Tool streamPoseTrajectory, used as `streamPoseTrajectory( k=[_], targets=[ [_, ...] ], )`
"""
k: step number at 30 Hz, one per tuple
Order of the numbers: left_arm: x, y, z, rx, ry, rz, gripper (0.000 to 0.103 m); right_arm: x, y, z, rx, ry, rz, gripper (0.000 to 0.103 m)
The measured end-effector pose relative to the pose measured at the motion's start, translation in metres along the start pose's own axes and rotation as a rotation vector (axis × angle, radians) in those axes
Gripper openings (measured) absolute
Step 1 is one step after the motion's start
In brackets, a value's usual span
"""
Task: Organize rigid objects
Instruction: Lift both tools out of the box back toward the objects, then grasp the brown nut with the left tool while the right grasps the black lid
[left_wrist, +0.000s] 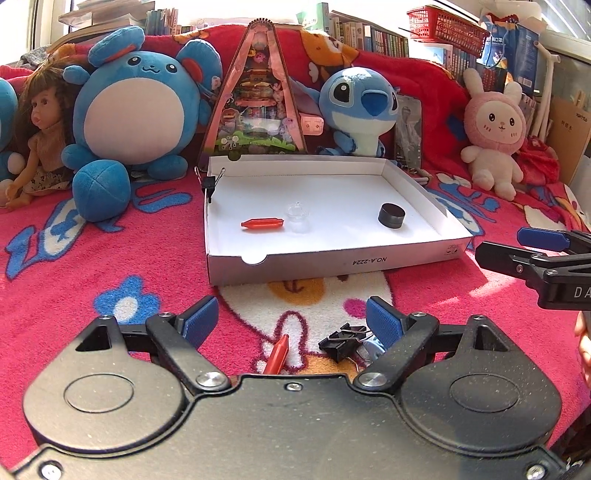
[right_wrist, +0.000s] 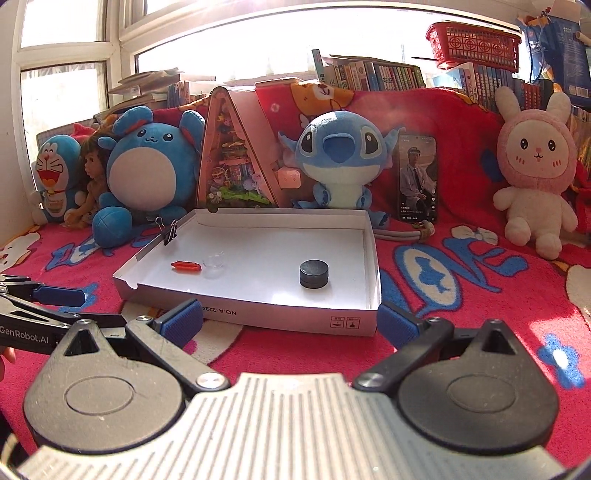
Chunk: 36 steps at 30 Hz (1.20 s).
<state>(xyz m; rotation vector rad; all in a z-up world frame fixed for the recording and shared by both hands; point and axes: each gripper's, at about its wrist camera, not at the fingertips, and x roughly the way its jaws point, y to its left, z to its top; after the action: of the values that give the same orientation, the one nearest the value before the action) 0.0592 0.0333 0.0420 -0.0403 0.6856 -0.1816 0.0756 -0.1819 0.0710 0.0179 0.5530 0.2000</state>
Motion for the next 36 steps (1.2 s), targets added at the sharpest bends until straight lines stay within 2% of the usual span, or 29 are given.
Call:
streamPoseTrajectory(
  k=[5, 10, 15, 17, 21, 23, 25, 31, 36],
  targets=[
    [-0.014, 0.010, -0.012, -0.026, -0.002, -0.032, 0.083, -0.013, 0.004, -0.010, -0.015, -0.024, 0.006, 0.103],
    [-0.027, 0.016, -0.028, -0.014, 0.002, -0.026, 0.080, -0.025, 0.014, -0.023, -0.063, -0.032, 0.015, 0.103],
    [-0.029, 0.021, -0.041, -0.027, 0.037, -0.025, 0.063, -0.032, 0.024, -0.037, -0.095, -0.013, 0.029, 0.103],
    [-0.027, 0.024, -0.043, -0.038, 0.046, -0.014, 0.050, -0.035, 0.027, -0.044, -0.101, -0.007, 0.037, 0.103],
    [-0.022, 0.033, -0.046, -0.074, 0.053, 0.024, 0.042, -0.041, 0.033, -0.054, -0.105, 0.005, 0.056, 0.100],
    [-0.021, 0.037, -0.047, -0.091, 0.056, 0.034, 0.031, -0.044, 0.035, -0.057, -0.104, 0.011, 0.067, 0.094],
    [-0.020, 0.041, -0.048, -0.106, 0.061, 0.041, 0.025, -0.047, 0.035, -0.061, -0.081, 0.022, 0.085, 0.087],
    [-0.017, 0.037, -0.048, -0.092, 0.044, 0.047, 0.022, -0.051, 0.043, -0.075, -0.059, 0.061, 0.102, 0.058],
    [-0.010, 0.033, -0.047, -0.069, 0.044, 0.064, 0.019, -0.041, 0.047, -0.080, -0.063, 0.109, 0.113, 0.046]
  ],
)
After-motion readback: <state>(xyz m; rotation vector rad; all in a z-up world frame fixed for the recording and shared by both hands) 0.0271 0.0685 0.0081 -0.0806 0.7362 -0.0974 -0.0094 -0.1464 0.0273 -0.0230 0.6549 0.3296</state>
